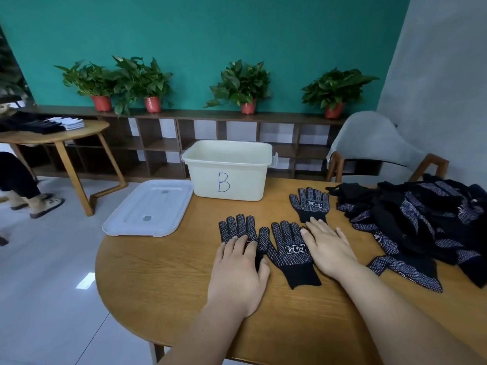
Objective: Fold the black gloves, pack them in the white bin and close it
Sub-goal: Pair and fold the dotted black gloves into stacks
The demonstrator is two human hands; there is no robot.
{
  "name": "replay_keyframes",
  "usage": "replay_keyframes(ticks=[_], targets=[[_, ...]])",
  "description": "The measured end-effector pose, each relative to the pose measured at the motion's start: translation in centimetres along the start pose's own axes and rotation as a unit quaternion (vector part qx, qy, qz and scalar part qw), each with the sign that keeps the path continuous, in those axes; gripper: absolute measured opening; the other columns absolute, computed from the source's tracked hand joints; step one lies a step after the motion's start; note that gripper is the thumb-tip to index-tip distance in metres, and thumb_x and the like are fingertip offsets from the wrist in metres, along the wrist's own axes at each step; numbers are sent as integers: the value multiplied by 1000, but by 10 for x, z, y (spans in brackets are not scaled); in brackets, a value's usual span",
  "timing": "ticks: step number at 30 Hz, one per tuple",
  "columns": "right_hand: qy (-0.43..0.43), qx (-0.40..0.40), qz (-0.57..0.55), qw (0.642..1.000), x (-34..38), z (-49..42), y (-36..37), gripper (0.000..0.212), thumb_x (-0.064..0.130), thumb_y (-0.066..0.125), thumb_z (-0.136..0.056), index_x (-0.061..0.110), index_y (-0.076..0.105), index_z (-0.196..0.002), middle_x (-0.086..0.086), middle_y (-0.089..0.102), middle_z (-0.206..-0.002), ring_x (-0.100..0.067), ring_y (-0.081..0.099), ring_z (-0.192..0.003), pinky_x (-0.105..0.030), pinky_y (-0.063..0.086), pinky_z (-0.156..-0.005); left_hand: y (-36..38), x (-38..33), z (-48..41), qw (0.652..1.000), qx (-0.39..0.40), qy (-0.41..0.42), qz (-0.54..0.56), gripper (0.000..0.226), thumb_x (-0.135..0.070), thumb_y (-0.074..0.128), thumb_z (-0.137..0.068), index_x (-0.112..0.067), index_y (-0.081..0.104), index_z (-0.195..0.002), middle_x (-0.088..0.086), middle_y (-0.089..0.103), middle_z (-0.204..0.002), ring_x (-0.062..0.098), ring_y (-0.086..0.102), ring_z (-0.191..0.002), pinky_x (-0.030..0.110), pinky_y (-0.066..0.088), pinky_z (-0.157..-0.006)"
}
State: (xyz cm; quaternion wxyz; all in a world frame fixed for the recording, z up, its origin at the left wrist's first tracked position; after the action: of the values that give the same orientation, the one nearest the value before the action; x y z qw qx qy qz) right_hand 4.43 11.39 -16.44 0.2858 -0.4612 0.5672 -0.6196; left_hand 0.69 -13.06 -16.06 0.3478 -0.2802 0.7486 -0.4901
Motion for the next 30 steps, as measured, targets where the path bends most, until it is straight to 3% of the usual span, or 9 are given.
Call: replay_keyframes(ticks=[5, 9, 12, 16, 18, 19, 22, 25, 30], targets=[[-120, -161, -54, 978, 15, 25, -17, 64, 59, 17, -107, 31, 45, -157, 17, 32, -167, 0, 17, -157, -39, 13, -131, -1, 0, 0, 1000, -8, -1, 9, 63, -56, 23, -109, -25, 35, -162, -2, 27, -171, 20, 13, -161, 36, 4, -131], [-155, -48, -47, 986, 32, 60, -7, 62, 71, 22, -102, 45, 51, -150, 28, 37, -161, 4, 23, -153, -35, 34, -123, 2, 0, 0, 1000, -10, 3, 3, 58, -54, 25, -108, -27, 51, -152, -4, 44, -161, 20, 30, -154, 39, 22, -129], [-97, -70, -21, 993, 28, 72, -4, 48, 60, 39, -105, 42, 56, -146, 23, 41, -160, -1, 27, -153, -30, 40, -116, 0, 0, 3, 999, -43, -2, -7, 50, -50, 29, -105, -25, 64, -131, -2, 60, -136, 23, 50, -133, 40, 37, -118], [-75, -108, -21, 991, 25, 93, -5, 42, 51, 49, -101, 43, 58, -141, 20, 39, -162, -3, 26, -153, -28, 46, -108, -5, -1, 5, 995, -95, 19, 1, 38, -46, 37, -103, -22, 63, -116, -1, 54, -114, 23, 51, -110, 39, 45, -100], [-66, -72, -1, 995, 27, 100, 0, 52, 54, 40, -102, 46, 42, -154, 13, 19, -172, -9, 11, -159, -34, 38, -119, -3, -1, 5, 997, -69, 23, 5, 43, -48, 35, -105, -23, 57, -133, 1, 51, -129, 24, 47, -125, 40, 41, -109], [-57, -38, 16, 998, 28, 102, 3, 57, 56, 32, -105, 47, 27, -161, 9, 5, -175, -13, 1, -161, -38, 26, -127, -1, -1, 4, 999, -39, 21, 2, 50, -50, 31, -106, -25, 50, -146, 2, 46, -145, 26, 40, -140, 41, 34, -119], [-13, 32, 56, 998, 27, 105, 6, 62, 57, 14, -106, 45, -1, -165, -1, -14, -174, -20, -16, -160, -42, -2, -131, 9, 0, -1, 996, 85, 10, -29, 68, -60, 15, -108, -31, 10, -169, -2, 0, -177, 23, -7, -163, 46, 2, -132], [8, 0, 68, 998, 27, 109, 2, 76, 63, -3, -93, 41, 0, -166, -6, -14, -174, -25, -19, -160, -44, -5, -131, 13, -1, -7, 986, 156, 4, -63, 71, -64, 7, -106, -34, -3, -169, -4, -16, -176, 23, -20, -161, 50, -5, -131], [-96, -3, 55, 994, 36, 115, 2, 76, 65, -7, -93, 46, 4, -165, 10, -13, -174, -12, -20, -159, -38, -6, -130, 14, -12, 0, 978, 189, 17, -85, 71, -64, 8, -106, -35, -11, -167, 0, -25, -173, 28, -27, -159, 54, -9, -130]])
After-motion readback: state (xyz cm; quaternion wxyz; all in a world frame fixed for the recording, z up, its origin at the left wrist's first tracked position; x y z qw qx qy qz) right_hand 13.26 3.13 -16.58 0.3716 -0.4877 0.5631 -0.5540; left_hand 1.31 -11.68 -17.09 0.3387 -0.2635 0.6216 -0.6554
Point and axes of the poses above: each hand's wrist, its own z-axis away from the middle knuckle, its own y-axis out of the palm, x = y × z, the point moved 5 cm from there along -z, towards the middle knuckle
